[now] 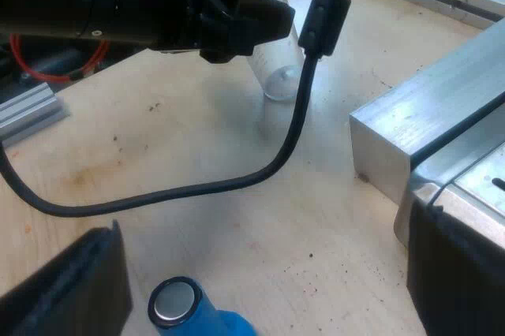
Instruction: Pour the beans into the coffee machine
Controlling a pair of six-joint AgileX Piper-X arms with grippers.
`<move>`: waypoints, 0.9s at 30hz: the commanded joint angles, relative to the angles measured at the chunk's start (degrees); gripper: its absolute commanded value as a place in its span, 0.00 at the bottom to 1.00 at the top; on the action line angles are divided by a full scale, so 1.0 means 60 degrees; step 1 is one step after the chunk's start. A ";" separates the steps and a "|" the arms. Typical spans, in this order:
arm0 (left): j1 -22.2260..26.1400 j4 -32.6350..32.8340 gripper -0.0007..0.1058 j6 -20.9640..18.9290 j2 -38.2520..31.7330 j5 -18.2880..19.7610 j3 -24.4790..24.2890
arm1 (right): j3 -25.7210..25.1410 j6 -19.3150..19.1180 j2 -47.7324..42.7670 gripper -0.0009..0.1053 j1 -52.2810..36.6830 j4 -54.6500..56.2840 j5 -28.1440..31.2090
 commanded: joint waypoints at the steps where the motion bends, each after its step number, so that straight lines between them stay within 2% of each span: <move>1: 0.0001 0.0721 0.62 -0.0042 0.0018 -0.0002 0.0039 | -0.0021 -0.0003 -0.0038 0.71 -0.0026 -0.0083 0.0004; 3: 0.0001 0.1168 0.66 -0.0042 0.0018 -0.0002 -0.0026 | -0.0021 -0.0003 -0.0038 0.71 -0.0026 -0.0083 0.0004; 9: 0.0001 0.2303 0.66 -0.0071 0.0018 -0.0002 -0.0361 | -0.0021 -0.0003 -0.0038 0.71 -0.0026 -0.0083 0.0004; 12: 0.0001 0.3810 0.66 -0.0072 0.0018 -0.0002 -0.0821 | -0.0021 -0.0003 -0.0038 0.71 -0.0026 -0.0083 0.0004; 16: 0.0001 0.5224 0.66 -0.0104 0.0018 -0.0022 -0.1332 | -0.0021 -0.0003 -0.0038 0.71 -0.0026 -0.0083 0.0004; 21: 0.0001 0.6022 0.66 -0.0104 -0.0231 -0.0092 -0.1640 | -0.0021 -0.0003 -0.0038 0.71 -0.0026 -0.0083 0.0004; 27: 0.0001 0.7152 0.66 -0.0203 -0.1291 -0.0091 -0.1635 | -0.0021 -0.0003 -0.0216 0.71 -0.0026 -0.0083 0.0004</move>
